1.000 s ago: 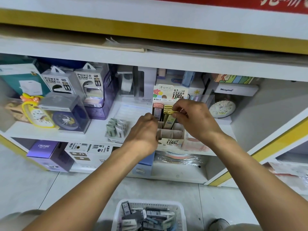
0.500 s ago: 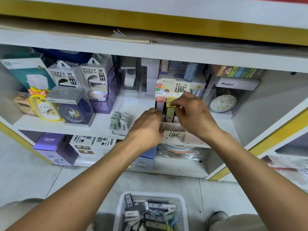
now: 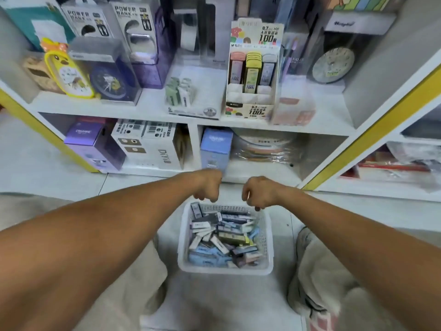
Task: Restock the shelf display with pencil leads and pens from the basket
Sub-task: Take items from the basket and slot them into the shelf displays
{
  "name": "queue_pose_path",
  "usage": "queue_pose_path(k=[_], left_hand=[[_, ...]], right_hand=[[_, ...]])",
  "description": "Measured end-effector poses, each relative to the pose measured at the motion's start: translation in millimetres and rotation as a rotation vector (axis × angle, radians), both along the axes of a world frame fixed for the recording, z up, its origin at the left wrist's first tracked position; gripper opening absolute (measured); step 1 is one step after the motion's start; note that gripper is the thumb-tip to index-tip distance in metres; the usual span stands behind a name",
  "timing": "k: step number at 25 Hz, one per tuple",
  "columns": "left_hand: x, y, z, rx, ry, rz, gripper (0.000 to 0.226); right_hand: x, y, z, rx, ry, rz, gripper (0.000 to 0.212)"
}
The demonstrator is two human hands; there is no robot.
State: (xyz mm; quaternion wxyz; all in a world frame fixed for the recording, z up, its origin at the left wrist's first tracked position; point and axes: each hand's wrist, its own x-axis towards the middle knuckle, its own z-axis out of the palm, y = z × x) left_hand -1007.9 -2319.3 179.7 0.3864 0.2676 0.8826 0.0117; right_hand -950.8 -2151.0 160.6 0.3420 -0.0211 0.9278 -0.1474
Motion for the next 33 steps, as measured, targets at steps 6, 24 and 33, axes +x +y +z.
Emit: queue_pose_path(k=[6, 24, 33], left_hand=[[45.7, -7.0, -100.5, -0.088, 0.004, -0.033, 0.022], [90.2, 20.4, -240.8, -0.01, 0.139, -0.246, 0.064], [92.9, 17.5, -248.1, 0.049, 0.203, -0.188, 0.068]], right_hand=[[66.3, -3.8, -120.3, -0.006, -0.136, -0.167, 0.027], [104.1, -4.6, -225.6, -0.11, -0.095, -0.259, 0.047], [122.0, 0.0, -223.7, 0.095, 0.087, 0.09, 0.04]])
